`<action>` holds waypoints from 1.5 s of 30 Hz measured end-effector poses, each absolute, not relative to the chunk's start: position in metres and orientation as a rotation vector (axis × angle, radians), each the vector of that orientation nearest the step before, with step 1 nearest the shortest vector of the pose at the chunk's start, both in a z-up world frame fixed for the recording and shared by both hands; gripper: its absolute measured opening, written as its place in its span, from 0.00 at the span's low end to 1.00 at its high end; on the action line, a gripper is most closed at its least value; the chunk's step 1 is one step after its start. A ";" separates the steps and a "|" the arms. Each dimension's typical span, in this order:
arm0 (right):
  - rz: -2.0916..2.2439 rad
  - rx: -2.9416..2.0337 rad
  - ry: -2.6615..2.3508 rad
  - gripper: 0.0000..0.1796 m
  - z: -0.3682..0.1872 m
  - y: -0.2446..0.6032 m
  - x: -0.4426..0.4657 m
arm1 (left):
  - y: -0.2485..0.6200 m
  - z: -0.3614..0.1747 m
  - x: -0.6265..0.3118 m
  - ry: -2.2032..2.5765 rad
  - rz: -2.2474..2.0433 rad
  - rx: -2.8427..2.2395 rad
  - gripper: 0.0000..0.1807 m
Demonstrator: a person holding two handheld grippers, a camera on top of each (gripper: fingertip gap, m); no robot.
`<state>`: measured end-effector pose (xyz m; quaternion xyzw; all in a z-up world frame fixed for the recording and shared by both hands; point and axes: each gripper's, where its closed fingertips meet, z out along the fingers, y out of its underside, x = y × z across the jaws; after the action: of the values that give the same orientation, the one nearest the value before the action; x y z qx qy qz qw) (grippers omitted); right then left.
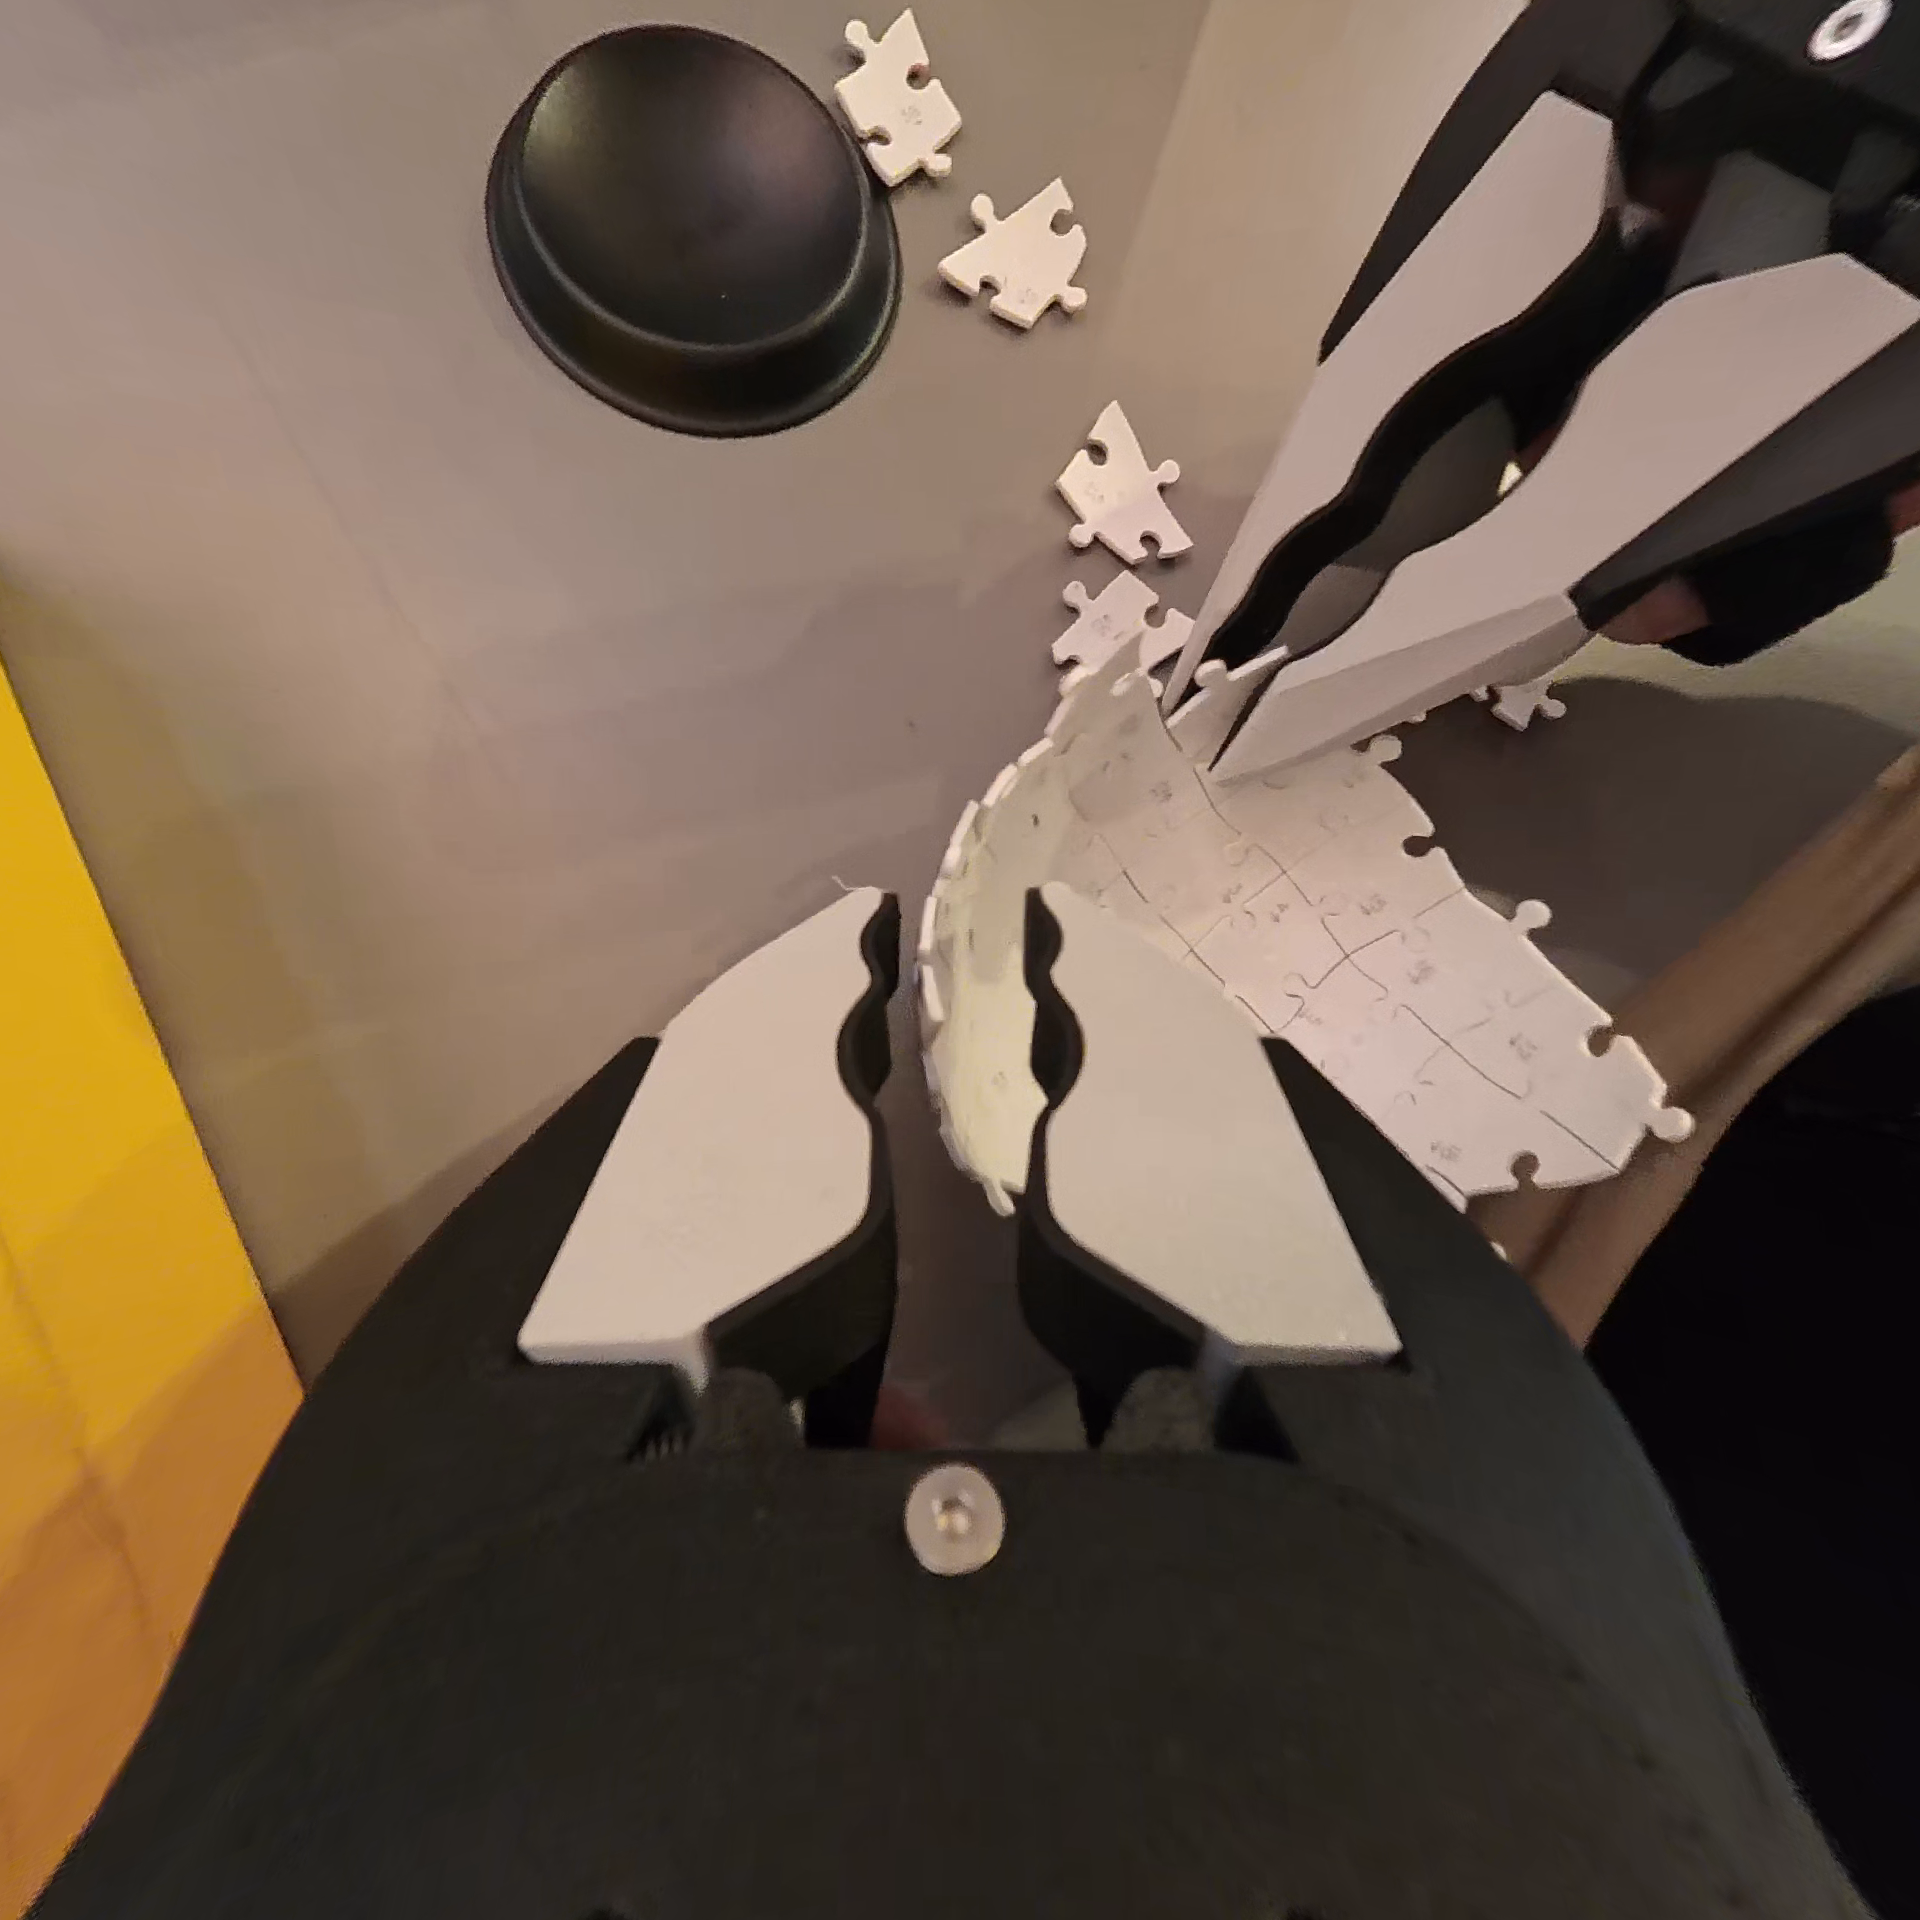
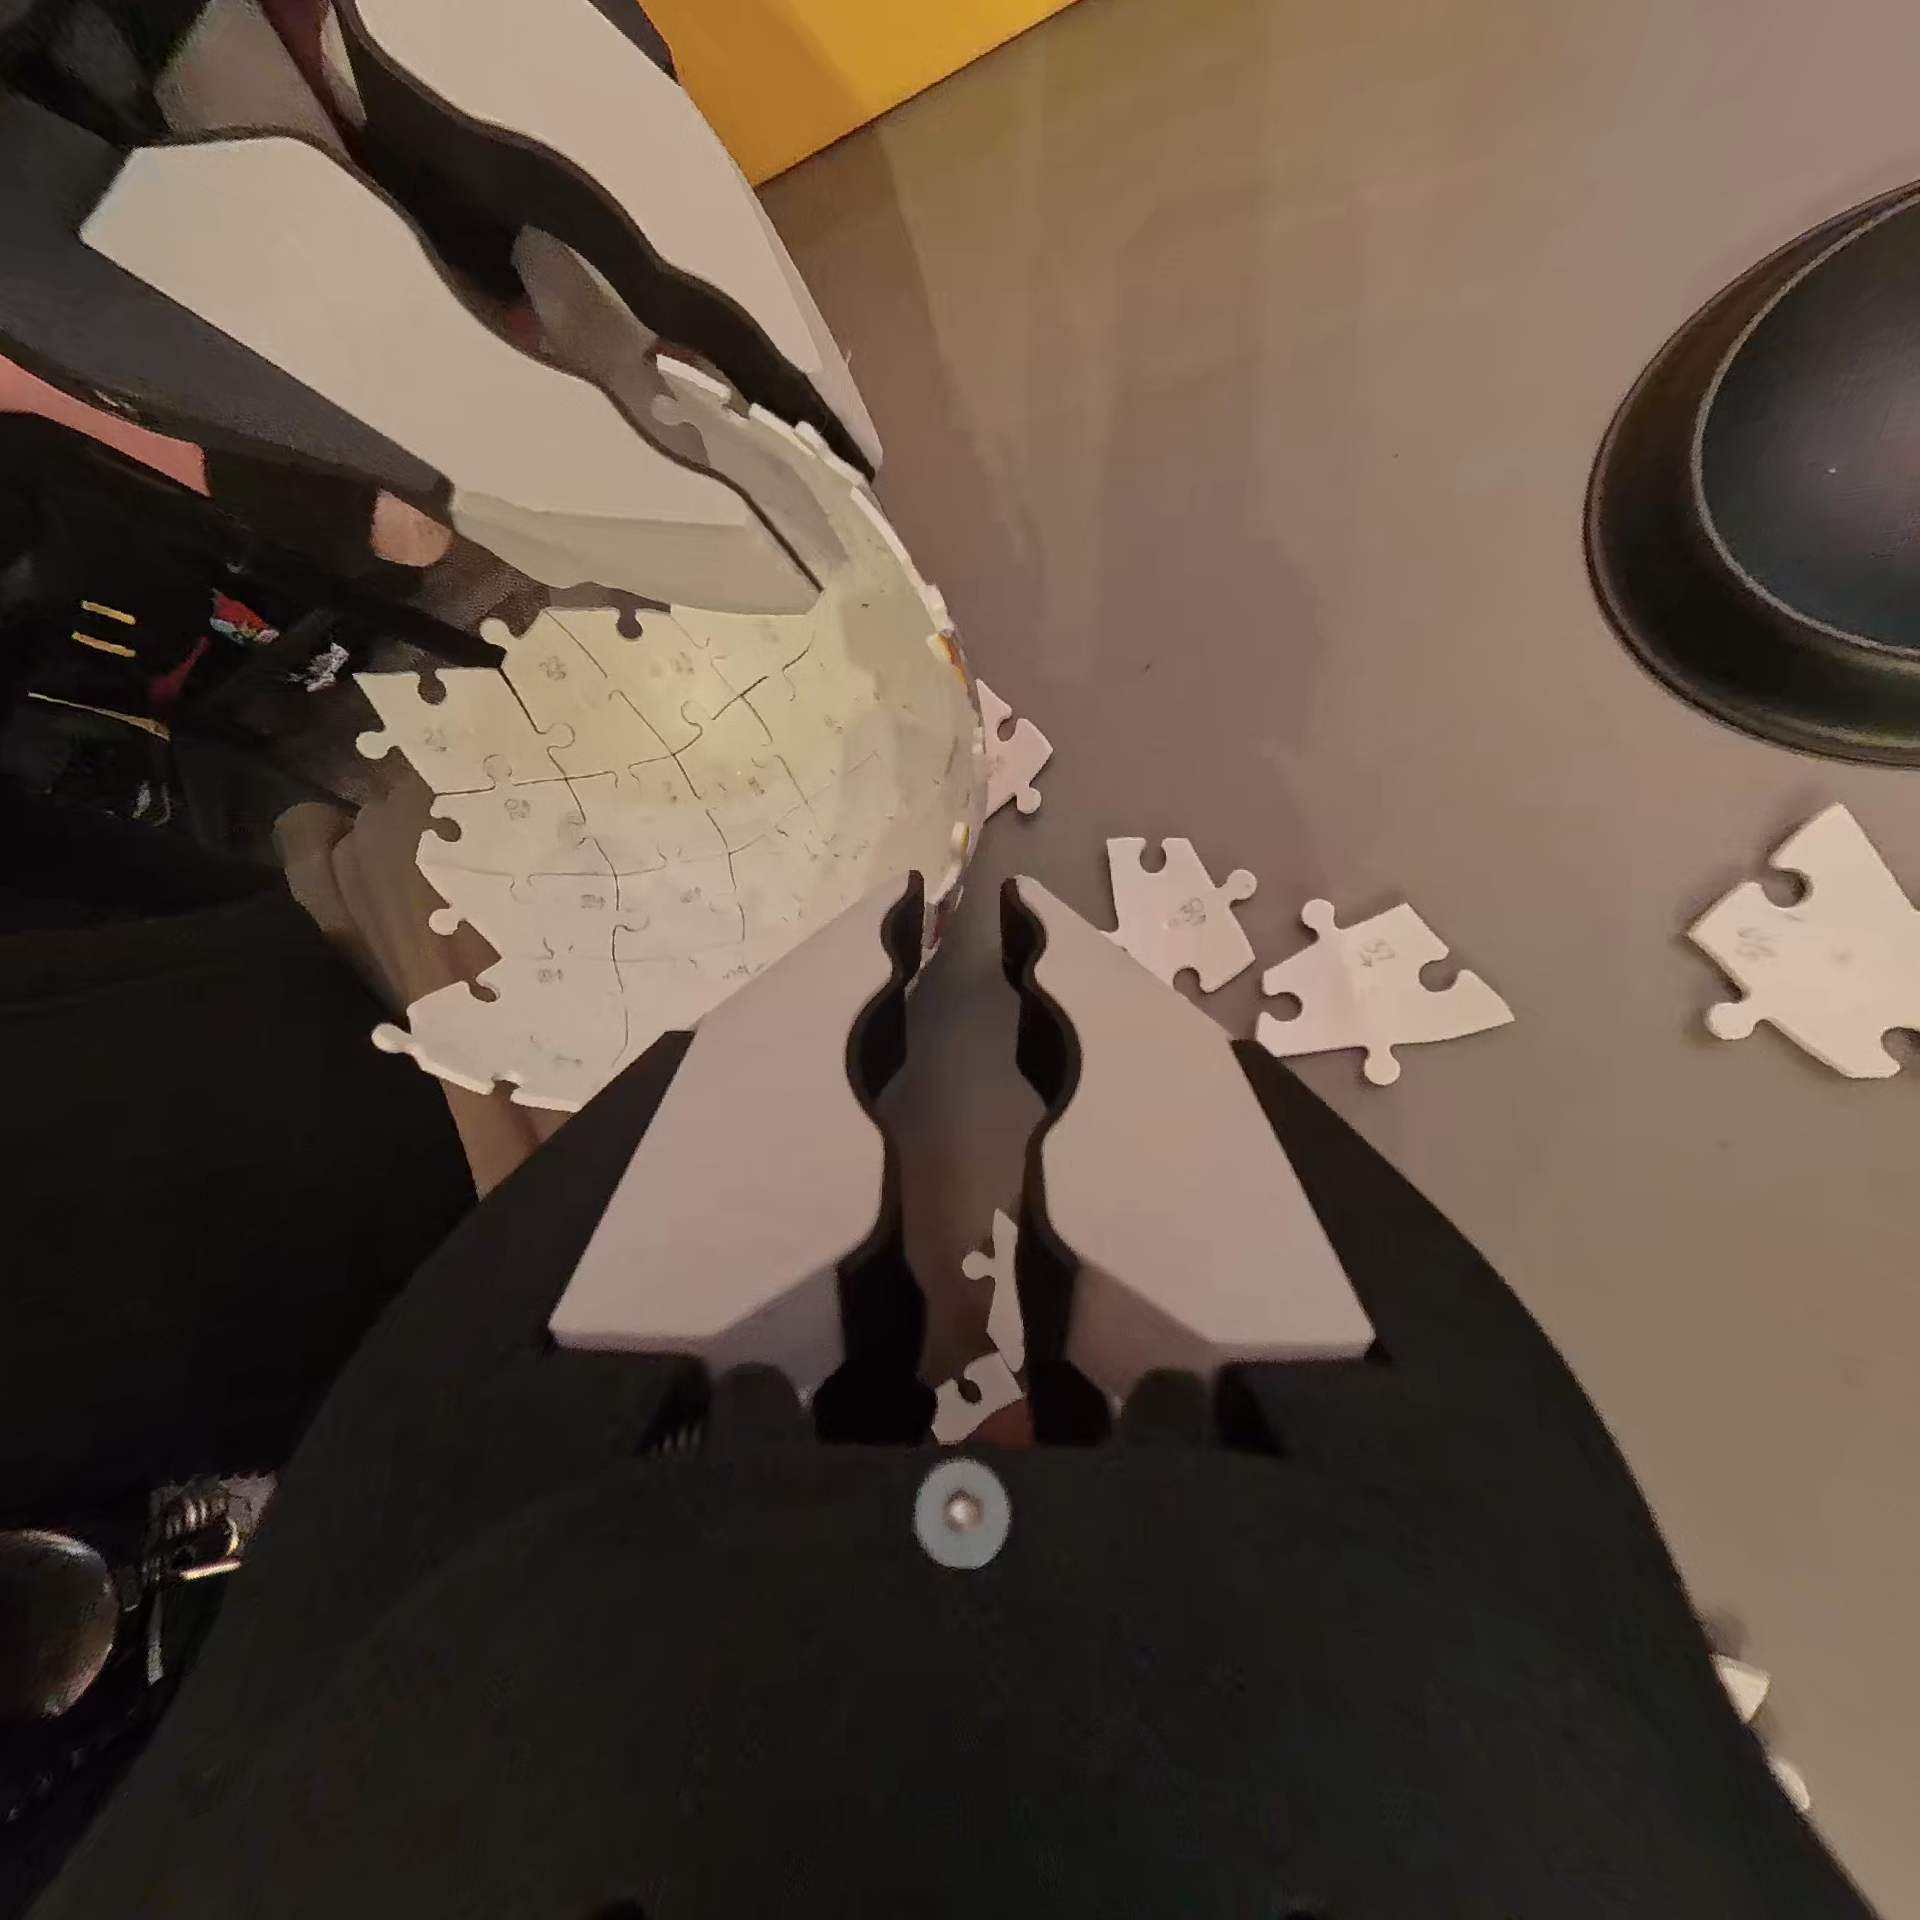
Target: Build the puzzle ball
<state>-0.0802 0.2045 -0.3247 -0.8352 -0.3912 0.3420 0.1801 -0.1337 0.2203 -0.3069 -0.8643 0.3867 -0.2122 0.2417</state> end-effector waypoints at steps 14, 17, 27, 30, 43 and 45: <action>0.977 -2.314 -1.135 0.02 -0.323 0.202 -0.083 | 0.230 -0.305 -0.128 1.545 -0.472 -2.188 0.21; 0.991 -2.310 -1.141 0.02 -0.324 0.201 -0.084 | 0.226 -0.307 -0.119 1.675 -0.497 -2.164 0.16; 1.018 -2.313 -1.147 0.02 -0.327 0.199 -0.084 | 0.222 -0.323 -0.107 1.951 -0.502 -2.172 0.04; 1.018 -2.320 -1.158 0.03 -0.329 0.197 -0.084 | 0.219 -0.327 -0.109 2.006 -0.503 -2.223 0.04; 1.034 -2.285 -1.034 0.12 -0.306 0.220 -0.049 | 0.220 -0.336 -0.105 2.129 -0.436 -2.272 0.06; 1.002 -2.291 -1.037 0.10 -0.310 0.226 -0.043 | 0.220 -0.337 -0.105 2.138 -0.430 -2.273 0.07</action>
<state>-0.0430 0.2257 -0.3096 -0.8265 -0.3741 0.3614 0.2154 -0.1046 0.2199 -0.3374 -0.7216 0.6787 -0.1364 -0.0043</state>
